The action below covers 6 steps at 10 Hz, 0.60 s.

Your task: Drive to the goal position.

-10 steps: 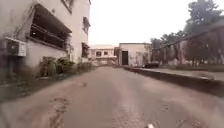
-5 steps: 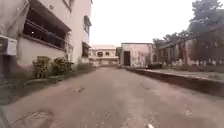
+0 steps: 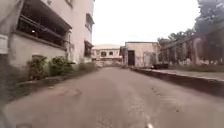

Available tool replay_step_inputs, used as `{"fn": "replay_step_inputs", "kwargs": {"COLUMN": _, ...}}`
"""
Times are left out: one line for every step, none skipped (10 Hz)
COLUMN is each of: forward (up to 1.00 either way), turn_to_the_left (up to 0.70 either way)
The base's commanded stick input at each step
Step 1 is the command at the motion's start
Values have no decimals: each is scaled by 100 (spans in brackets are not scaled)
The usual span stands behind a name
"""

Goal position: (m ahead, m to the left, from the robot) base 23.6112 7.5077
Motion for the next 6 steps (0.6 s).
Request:
{"fn": "replay_step_inputs", "kwargs": {"forward": 100, "turn_to_the_left": 0}}
{"fn": "replay_step_inputs", "kwargs": {"forward": 100, "turn_to_the_left": 0}}
{"fn": "replay_step_inputs", "kwargs": {"forward": 100, "turn_to_the_left": 0}}
{"fn": "replay_step_inputs", "kwargs": {"forward": 100, "turn_to_the_left": 0}}
{"fn": "replay_step_inputs", "kwargs": {"forward": 100, "turn_to_the_left": 0}}
{"fn": "replay_step_inputs", "kwargs": {"forward": 100, "turn_to_the_left": 0}}
